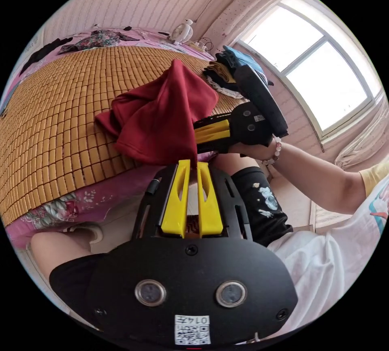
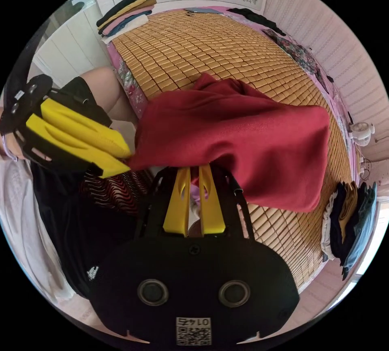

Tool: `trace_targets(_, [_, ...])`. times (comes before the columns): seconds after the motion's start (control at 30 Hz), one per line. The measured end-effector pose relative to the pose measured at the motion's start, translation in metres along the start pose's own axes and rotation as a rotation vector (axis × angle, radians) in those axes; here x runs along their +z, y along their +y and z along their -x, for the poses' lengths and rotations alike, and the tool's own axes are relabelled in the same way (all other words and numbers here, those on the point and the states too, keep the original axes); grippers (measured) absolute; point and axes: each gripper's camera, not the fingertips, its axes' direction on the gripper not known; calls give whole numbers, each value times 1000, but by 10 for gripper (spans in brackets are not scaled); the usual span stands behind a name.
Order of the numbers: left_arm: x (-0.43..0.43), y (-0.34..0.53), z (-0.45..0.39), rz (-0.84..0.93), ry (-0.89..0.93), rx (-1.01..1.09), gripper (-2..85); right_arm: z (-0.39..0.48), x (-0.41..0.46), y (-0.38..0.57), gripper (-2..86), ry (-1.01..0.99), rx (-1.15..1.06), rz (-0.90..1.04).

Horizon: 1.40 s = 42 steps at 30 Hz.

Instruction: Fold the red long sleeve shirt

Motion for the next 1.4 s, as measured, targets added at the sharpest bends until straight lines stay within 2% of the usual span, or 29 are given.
trace_targets(0.1, [-7, -6, 3, -41, 59, 100, 43, -33, -5, 29, 28, 71, 182, 58])
trace_targets(0.23, [-25, -13, 40, -45, -15, 83, 55, -71, -9, 87, 31, 114, 495, 133])
trace_targets(0.4, [-38, -24, 102, -52, -67, -31, 73, -67, -41, 132, 31, 57, 745, -47])
trace_targets(0.5, [-24, -31, 115, -4, 25, -31, 79, -55, -61, 140, 30, 117, 868, -103])
trace_targets(0.67, [3, -38, 119, 105, 23, -7, 89, -37, -76, 107, 49, 32, 785, -207])
trace_targets(0.73, [11, -37, 122, 153, -6, -16, 82, -35, -68, 78, 59, -99, 696, -225])
trace_targets(0.83, [2, -36, 127, 134, -46, 50, 68, -36, -52, 42, 67, -258, 596, -217])
trace_targets(1.03, [-12, -39, 146, 147, 29, 34, 47, -52, -19, -2, 73, -107, 584, -79])
trace_targets(1.23, [-25, -41, 141, 156, -34, 68, 39, -68, -19, -17, 51, 24, 517, -11])
trace_targets(1.3, [-30, -41, 138, 156, -60, 92, 35, -89, -33, -7, 40, -72, 547, -41])
trace_targets(1.37, [-35, -41, 139, 151, -53, 90, 32, -120, -60, 13, 29, -243, 618, -144])
trace_targets(1.4, [-40, -41, 141, 152, -46, 74, 31, -139, -83, 33, 22, -341, 666, -261])
